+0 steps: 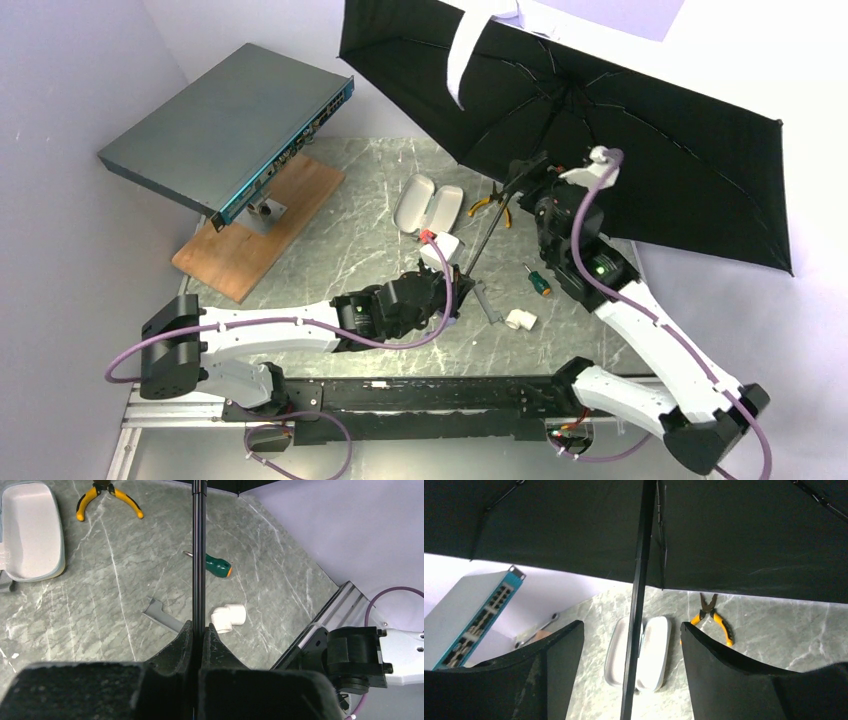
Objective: Open the umbrella
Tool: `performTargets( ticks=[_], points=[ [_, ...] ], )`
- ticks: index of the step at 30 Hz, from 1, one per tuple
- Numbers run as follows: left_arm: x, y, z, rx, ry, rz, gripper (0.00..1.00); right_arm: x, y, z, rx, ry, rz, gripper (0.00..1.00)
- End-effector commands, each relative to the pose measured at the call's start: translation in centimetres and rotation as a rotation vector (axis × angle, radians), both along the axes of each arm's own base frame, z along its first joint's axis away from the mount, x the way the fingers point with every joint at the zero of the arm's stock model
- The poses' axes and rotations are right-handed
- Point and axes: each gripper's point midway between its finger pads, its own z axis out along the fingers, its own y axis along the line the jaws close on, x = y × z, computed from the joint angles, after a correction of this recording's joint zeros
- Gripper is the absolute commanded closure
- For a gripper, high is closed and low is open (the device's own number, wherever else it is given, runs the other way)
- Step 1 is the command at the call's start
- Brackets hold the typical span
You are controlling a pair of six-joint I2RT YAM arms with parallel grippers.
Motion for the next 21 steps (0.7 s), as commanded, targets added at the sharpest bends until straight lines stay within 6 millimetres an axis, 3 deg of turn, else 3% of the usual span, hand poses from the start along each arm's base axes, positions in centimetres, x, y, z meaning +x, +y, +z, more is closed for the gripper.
performTargets(
  ticks=[1,6,11,17,21],
  points=[
    [0.0,-0.5,1.2,-0.061,-0.012,0.013,1.00,1.9,-1.4,5.0,0.030,-0.129,-0.073,0.32],
    [-0.1,-0.6,1.4,-0.066,-0.014,0.004,1.00,5.5,-3.0,4.1,0.046,-0.061,-0.105,0.42],
    [-0.3,-0.4,1.3,-0.076,-0.015,-0.001,1.00,7.8,-3.8,3.6,0.040,-0.054,-0.112,0.49],
    [-0.4,-0.5,0.5,-0.063,-0.006,-0.009,1.00,10.0,-3.0,2.9,0.066,-0.030,-0.049,0.51],
    [-0.4,-0.3,-0.1,-0.056,0.001,-0.002,1.00,10.7,-2.6,2.9,0.068,-0.033,-0.032,0.62]
  ],
)
